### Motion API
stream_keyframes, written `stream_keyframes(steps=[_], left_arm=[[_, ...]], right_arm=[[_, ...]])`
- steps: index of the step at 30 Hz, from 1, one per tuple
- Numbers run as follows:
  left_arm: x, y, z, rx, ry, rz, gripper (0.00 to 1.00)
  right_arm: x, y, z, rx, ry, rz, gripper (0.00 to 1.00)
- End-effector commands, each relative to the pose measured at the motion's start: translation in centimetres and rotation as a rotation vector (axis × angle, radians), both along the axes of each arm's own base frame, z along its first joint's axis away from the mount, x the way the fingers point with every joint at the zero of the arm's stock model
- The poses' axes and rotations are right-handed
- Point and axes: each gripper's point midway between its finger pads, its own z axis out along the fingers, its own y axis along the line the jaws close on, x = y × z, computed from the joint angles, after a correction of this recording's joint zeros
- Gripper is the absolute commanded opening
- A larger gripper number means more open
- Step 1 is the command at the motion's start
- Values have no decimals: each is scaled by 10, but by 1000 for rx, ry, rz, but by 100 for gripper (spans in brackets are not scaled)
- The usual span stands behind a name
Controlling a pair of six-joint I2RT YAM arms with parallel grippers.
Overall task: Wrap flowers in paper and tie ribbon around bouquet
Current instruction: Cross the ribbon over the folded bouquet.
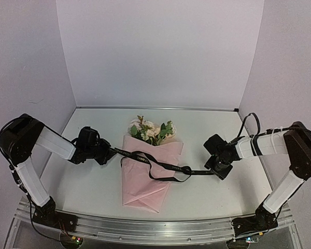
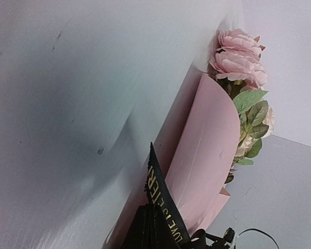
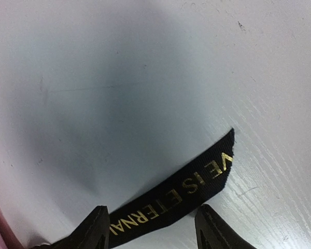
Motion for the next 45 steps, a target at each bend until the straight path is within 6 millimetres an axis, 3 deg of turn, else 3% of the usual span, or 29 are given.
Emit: stream_keyframes(steps=[1,11,17,24,29,32,37,45], left_arm=[[13,6,28,29,-76,1,0],[19,41,50,202,-130,25,0],[22,78,63,332,-145,62,0],[12,156,62,548,-62,209,0],[7,197,58,629,15,283,0],[7,203,59,648,19,286,0],[-3,224,54,736,98,336,0],[-6,232,60,753,98,364,0]], right_arm=[[9,-4,-6,-42,7,-33,49],[23,-12,-4,-132,29,0,0],[36,-28,19,-169,-11,-5,0],[43,-52,35,-200,-18,-16,0],[47,-58,39,-186,-8,-12,0],[50,-39,40,-115,6,36,1],[45,-6,39,-44,12,118,30],[23,77,41,211,-40,154,52]])
